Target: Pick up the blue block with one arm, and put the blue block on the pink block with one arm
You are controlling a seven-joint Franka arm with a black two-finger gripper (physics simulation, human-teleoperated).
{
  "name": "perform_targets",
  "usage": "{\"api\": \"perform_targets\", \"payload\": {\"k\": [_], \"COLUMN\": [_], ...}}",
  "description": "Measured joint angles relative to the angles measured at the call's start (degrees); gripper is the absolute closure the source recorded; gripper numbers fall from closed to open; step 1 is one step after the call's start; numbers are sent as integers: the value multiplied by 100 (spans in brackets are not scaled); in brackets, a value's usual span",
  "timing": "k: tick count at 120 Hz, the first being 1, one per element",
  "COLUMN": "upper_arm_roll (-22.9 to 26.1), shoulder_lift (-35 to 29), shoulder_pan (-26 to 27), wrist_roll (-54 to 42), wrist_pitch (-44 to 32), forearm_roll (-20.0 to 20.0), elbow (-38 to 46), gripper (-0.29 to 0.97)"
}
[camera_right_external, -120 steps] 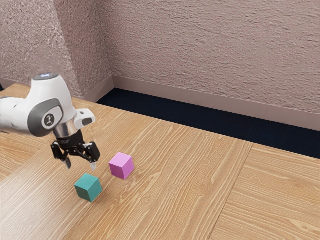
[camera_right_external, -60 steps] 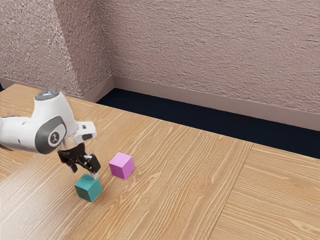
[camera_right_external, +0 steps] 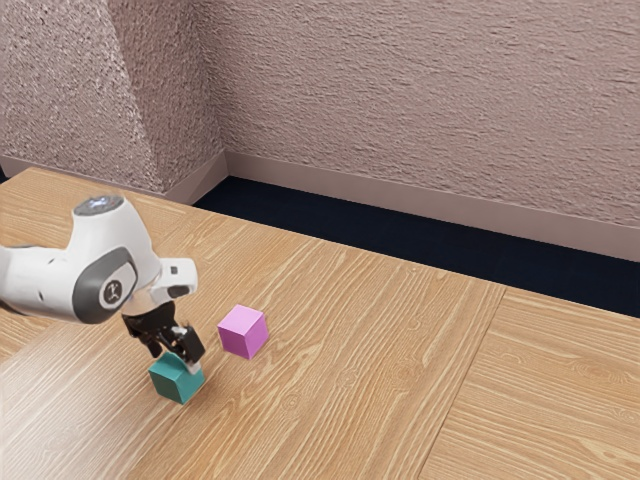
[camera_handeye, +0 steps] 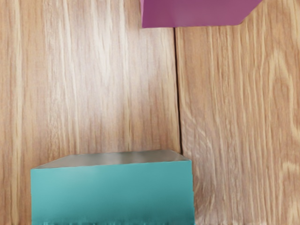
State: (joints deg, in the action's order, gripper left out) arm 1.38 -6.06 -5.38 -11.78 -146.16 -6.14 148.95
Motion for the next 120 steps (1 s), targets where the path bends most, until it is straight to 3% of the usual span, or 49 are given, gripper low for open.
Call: {"api": "perform_targets", "payload": {"k": [94, 120], "upper_arm_roll": [0, -3], "shoulder_lift": [493, 517], "shoulder_pan": [-70, -88], "wrist_roll": [-32, 42], "wrist_pitch": [-299, -335], "forearm_roll": [-224, -175], "elbow": [51, 23], "gripper": [0, 27]}}
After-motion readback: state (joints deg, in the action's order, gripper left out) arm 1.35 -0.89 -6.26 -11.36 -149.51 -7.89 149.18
